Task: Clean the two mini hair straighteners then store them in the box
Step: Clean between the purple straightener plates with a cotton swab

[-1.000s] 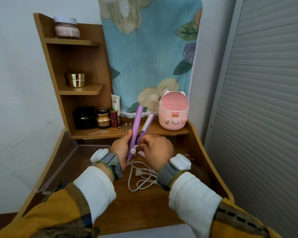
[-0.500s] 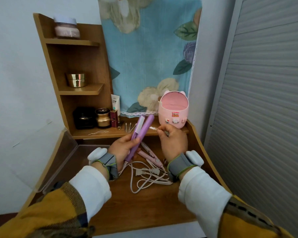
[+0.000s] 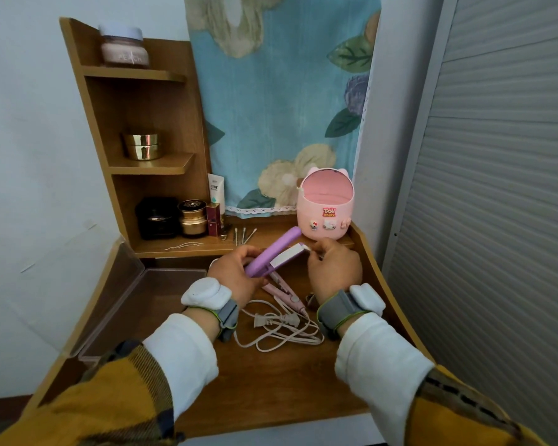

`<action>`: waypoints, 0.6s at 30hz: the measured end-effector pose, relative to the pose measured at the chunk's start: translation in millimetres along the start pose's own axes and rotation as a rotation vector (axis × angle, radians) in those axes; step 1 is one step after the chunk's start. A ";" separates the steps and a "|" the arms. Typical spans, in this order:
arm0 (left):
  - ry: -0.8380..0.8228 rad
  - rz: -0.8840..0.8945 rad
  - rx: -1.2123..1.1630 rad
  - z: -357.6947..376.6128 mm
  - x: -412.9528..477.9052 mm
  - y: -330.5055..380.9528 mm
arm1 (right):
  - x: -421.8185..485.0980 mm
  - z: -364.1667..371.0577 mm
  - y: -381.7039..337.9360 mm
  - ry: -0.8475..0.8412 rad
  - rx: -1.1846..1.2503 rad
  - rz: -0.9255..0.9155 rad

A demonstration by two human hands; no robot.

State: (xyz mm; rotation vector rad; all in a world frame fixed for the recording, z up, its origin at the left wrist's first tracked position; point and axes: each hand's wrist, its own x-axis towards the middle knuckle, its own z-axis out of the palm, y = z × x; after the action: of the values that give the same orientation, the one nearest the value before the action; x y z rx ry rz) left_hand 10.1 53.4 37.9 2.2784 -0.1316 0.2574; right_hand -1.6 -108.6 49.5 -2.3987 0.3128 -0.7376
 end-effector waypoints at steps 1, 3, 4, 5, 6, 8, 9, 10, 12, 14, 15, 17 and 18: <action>-0.005 0.002 -0.004 -0.4 -0.2 0.3 | 0.4 1.1 0.6 -0.002 -0.004 -0.001; -0.015 -0.005 -0.026 -1.4 -0.9 0.2 | 1.7 1.8 1.5 0.002 -0.004 -0.003; -0.016 -0.011 -0.038 -1.7 -1.5 0.2 | 2.3 1.5 1.2 0.005 0.004 0.001; -0.024 -0.015 -0.046 -1.7 -1.9 0.2 | 3.4 1.7 0.8 0.006 0.020 0.004; -0.035 -0.015 -0.048 -1.3 -2.3 0.4 | 4.1 1.9 0.9 0.005 0.038 0.002; -0.049 -0.013 -0.052 -0.3 -2.5 0.5 | 4.4 2.9 0.9 -0.005 0.060 -0.011; -0.044 -0.017 -0.054 -0.2 -2.1 0.3 | 4.0 3.4 1.4 -0.010 0.060 -0.015; -0.033 -0.026 -0.053 -0.6 -1.9 0.0 | 3.1 3.6 2.5 -0.015 0.057 -0.017; -0.016 -0.045 -0.046 -2.1 -1.2 -0.6 | 0.6 4.0 5.0 -0.024 0.062 -0.019; -0.036 -0.044 -0.018 -1.9 -1.8 0.3 | -1.6 4.1 6.0 -0.026 0.083 -0.020; -0.048 -0.037 -0.003 -1.7 -2.7 1.2 | -2.0 4.6 5.5 -0.022 0.092 -0.022; -0.047 -0.020 0.009 -0.7 -4.7 3.2 | -2.2 5.6 4.2 -0.021 0.101 -0.046; -0.038 -0.014 0.011 -0.6 -5.4 3.9 | -2.4 6.2 3.2 -0.033 0.100 -0.062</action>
State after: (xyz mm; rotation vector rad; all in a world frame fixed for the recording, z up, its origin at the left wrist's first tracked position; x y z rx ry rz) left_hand 4.1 51.4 39.9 2.2954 -0.1336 0.2083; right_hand -0.2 -107.2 42.3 -2.3320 0.1848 -0.7231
